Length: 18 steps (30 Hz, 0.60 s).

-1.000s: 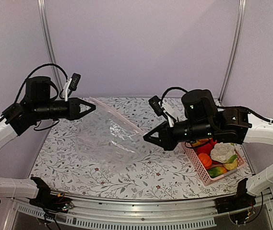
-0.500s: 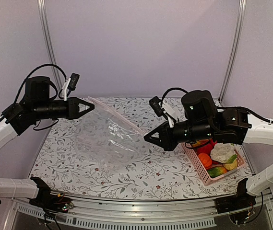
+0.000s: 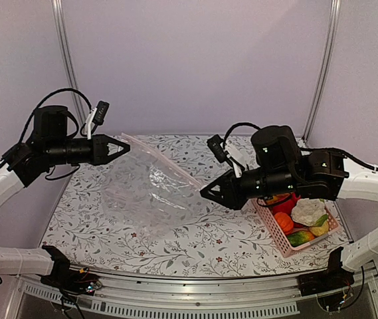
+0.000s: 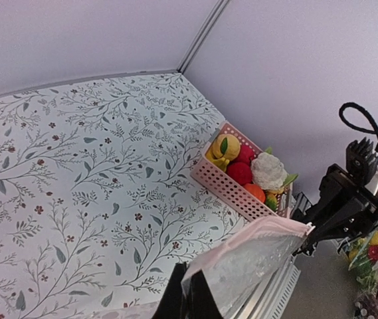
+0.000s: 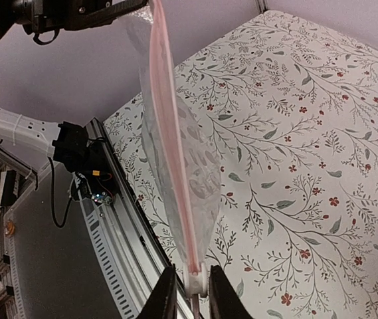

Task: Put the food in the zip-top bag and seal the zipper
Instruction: Unzip the zipper from the zipper food storage bag.

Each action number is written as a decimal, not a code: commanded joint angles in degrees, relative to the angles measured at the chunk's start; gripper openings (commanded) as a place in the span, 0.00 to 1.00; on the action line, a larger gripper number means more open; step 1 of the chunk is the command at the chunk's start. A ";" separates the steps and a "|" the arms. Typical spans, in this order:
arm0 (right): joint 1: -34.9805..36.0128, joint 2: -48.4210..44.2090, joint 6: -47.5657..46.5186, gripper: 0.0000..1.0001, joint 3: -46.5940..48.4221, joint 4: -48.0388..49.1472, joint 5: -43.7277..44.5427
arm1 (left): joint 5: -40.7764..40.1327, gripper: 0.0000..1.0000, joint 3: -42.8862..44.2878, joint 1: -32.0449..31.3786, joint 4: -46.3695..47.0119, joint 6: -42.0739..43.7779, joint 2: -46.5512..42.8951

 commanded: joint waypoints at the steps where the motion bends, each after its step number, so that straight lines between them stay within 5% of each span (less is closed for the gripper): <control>1: 0.14 -1.78 0.35 0.32 -0.64 -1.68 -0.34 | 7.53 0.00 -0.84 1.05 0.55 2.44 -1.00; 3: 0.15 -2.28 0.51 0.54 -0.53 -1.31 -1.26 | 10.72 0.00 -1.15 0.74 0.65 3.43 -1.29; 8: -0.03 -4.70 0.11 0.82 -0.12 -1.67 -0.41 | 17.44 0.00 -2.31 -0.62 1.06 4.97 -1.99; 18: -0.40 -6.15 -3.47 0.87 4.79 -7.60 3.38 | 20.74 0.00 -2.68 -5.31 2.06 6.39 -2.40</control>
